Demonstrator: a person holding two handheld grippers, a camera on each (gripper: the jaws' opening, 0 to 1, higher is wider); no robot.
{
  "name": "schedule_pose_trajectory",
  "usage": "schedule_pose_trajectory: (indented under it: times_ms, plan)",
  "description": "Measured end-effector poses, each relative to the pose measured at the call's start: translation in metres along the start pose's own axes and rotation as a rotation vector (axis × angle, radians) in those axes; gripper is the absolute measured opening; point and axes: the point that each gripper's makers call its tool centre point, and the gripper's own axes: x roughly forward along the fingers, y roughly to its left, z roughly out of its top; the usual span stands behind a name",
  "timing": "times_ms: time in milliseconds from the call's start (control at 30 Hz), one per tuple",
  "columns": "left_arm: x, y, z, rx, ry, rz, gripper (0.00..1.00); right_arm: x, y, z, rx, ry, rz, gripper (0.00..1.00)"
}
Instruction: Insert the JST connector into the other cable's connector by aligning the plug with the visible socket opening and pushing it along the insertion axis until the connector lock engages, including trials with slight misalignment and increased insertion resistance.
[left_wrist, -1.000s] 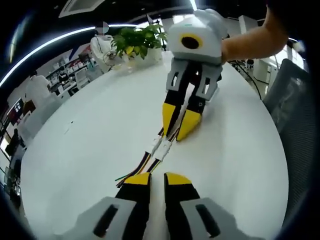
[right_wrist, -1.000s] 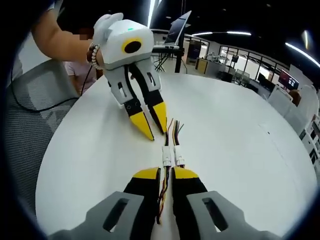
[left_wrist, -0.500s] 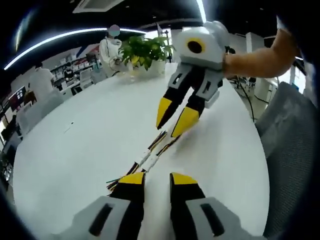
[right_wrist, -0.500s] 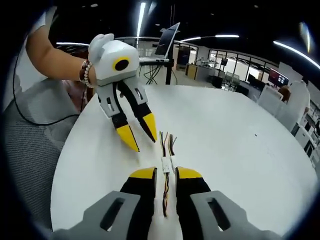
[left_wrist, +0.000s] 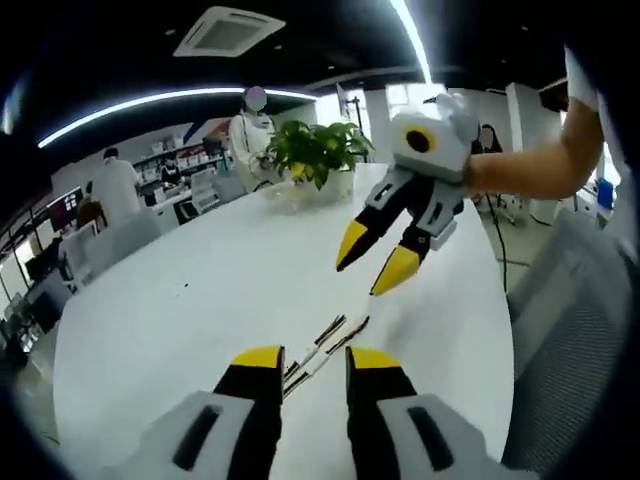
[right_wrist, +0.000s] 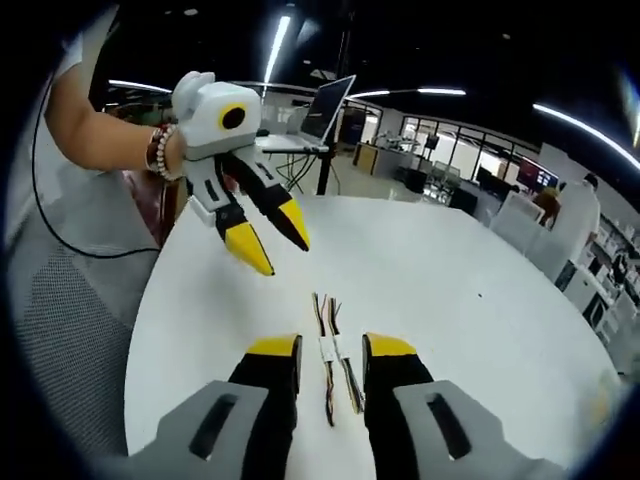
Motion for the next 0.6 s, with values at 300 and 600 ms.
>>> schedule_pose_trajectory:
  times_ms: [300,600]
  plan:
    - [-0.029,-0.005,0.014,0.017,-0.02,0.088,0.27,-0.034,0.004,0.006,0.057,-0.014,-0.101,0.32]
    - [-0.073,-0.002,0.022,-0.058,-0.074,0.219,0.35,-0.066,0.007,0.015,0.099,-0.062,-0.21,0.35]
